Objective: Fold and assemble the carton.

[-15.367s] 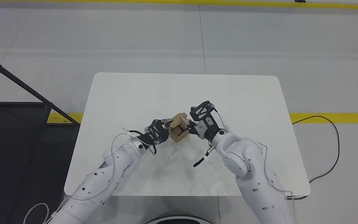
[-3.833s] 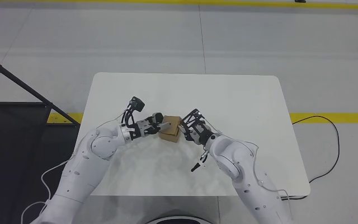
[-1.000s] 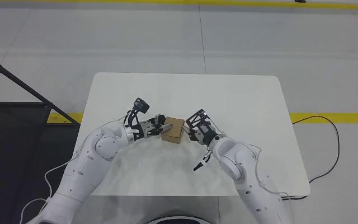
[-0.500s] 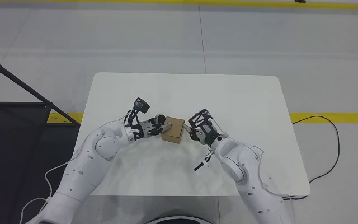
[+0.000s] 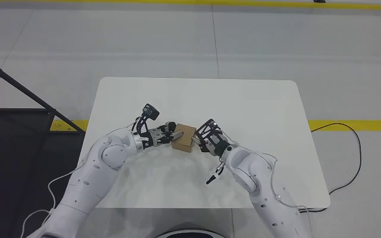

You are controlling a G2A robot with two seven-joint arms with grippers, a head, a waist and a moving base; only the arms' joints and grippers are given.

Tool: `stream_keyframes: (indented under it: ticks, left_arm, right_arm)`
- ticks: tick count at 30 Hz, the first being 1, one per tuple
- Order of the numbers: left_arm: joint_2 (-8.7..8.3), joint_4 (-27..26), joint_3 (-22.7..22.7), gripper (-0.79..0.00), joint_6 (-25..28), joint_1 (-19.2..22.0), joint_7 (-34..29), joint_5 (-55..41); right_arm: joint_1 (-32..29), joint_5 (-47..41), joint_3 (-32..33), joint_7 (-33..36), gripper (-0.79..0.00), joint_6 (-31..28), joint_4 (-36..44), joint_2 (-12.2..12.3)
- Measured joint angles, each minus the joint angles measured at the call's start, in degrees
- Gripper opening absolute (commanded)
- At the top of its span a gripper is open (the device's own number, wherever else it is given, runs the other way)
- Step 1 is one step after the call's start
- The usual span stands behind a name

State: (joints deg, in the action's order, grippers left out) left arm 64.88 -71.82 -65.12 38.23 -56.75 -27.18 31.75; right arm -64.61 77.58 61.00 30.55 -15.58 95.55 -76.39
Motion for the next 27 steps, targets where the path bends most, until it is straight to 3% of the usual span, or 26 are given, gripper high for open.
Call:
stream_keyframes:
  ticks: [27]
  left_arm:
    - [-0.23, -0.46, 0.25, -0.456, 0.19, -0.29, 0.38, 0.5]
  right_arm:
    - [3.14, -1.23, -2.2, 3.68, -0.268, 1.14, -2.8, -0.77]
